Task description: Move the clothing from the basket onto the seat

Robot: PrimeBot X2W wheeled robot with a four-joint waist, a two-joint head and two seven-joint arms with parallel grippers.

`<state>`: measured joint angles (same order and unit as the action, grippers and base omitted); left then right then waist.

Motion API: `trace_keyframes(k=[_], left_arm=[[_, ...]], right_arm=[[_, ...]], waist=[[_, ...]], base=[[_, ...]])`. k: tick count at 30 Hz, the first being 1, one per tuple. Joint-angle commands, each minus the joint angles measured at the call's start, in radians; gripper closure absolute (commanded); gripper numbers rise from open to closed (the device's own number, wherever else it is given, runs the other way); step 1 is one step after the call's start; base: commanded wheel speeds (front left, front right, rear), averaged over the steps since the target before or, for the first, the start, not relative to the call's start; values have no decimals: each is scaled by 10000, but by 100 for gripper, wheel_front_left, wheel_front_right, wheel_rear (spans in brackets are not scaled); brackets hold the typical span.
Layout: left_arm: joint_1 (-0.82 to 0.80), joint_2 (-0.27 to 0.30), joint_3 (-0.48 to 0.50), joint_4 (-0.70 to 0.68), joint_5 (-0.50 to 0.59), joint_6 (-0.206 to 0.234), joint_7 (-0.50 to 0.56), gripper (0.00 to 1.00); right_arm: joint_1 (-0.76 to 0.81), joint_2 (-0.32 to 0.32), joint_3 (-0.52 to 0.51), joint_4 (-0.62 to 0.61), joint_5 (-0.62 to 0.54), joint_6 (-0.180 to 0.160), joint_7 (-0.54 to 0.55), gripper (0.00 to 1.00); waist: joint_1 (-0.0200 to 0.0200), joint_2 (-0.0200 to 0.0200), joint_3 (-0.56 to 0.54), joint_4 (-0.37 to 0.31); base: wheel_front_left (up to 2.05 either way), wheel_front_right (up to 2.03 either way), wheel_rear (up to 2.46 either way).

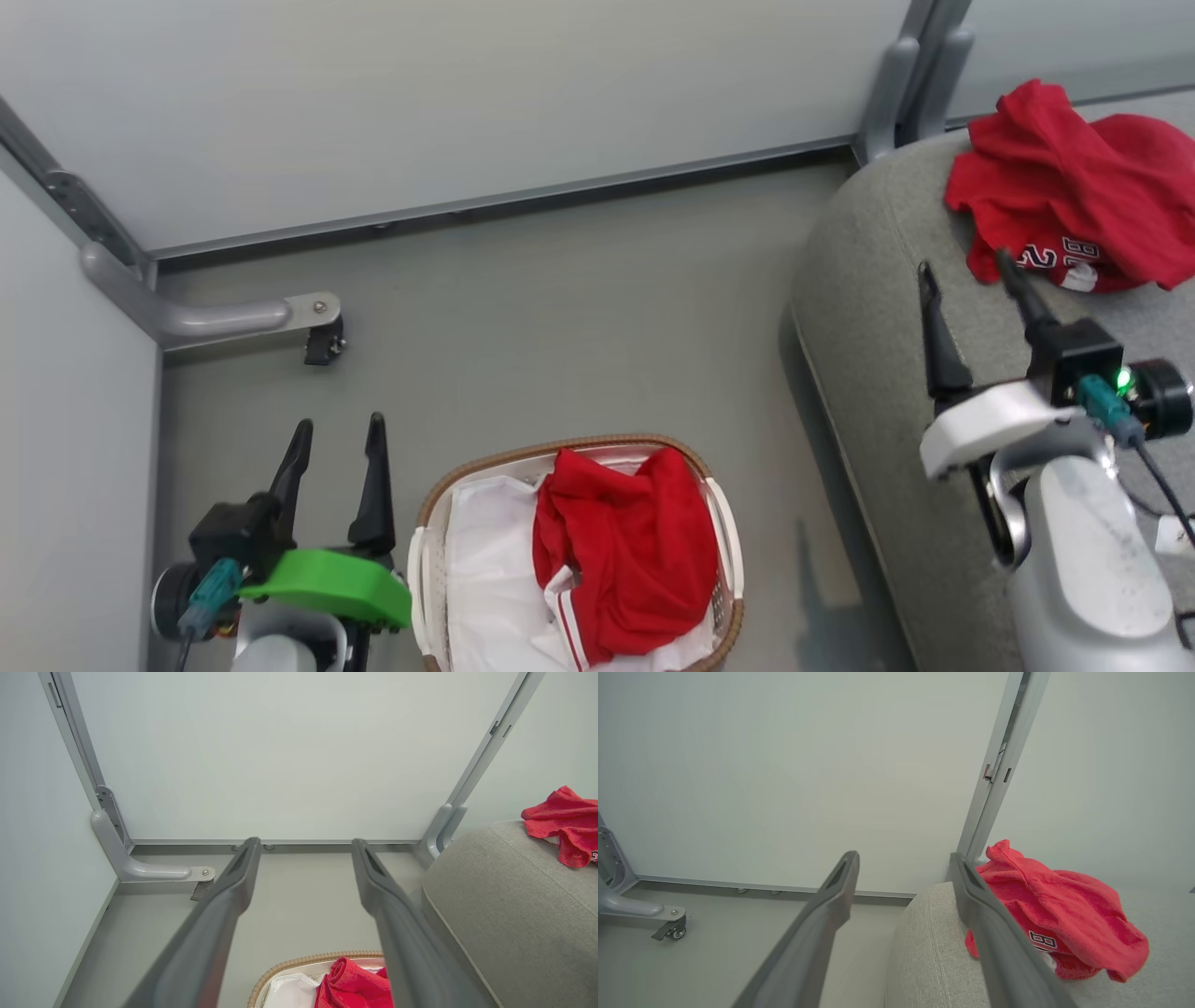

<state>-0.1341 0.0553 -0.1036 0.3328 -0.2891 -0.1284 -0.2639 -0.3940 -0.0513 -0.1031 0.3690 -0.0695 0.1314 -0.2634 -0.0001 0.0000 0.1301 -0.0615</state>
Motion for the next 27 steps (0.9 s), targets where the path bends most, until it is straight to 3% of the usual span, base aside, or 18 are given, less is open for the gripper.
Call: trace_keyframes(k=[1,10,27], left_arm=[[256,-6,159,-24,99,17,-9,0],[966,-45,418,-144,19,-5,-9,0],[1193,-44,68,-109,-291,79,-9,0]], right_arm=[[335,-3,227,-37,393,-14,-21,0],[1827,-15,950,-353,1757,-14,-21,0],[2584,-14,1269,-469,1908,-14,-21,0]], waist=[[1,0,-298,312],[1,0,-506,626],[1,0,-816,823]], base=[[0,0,0],[0,0,0],[0,0,0]])
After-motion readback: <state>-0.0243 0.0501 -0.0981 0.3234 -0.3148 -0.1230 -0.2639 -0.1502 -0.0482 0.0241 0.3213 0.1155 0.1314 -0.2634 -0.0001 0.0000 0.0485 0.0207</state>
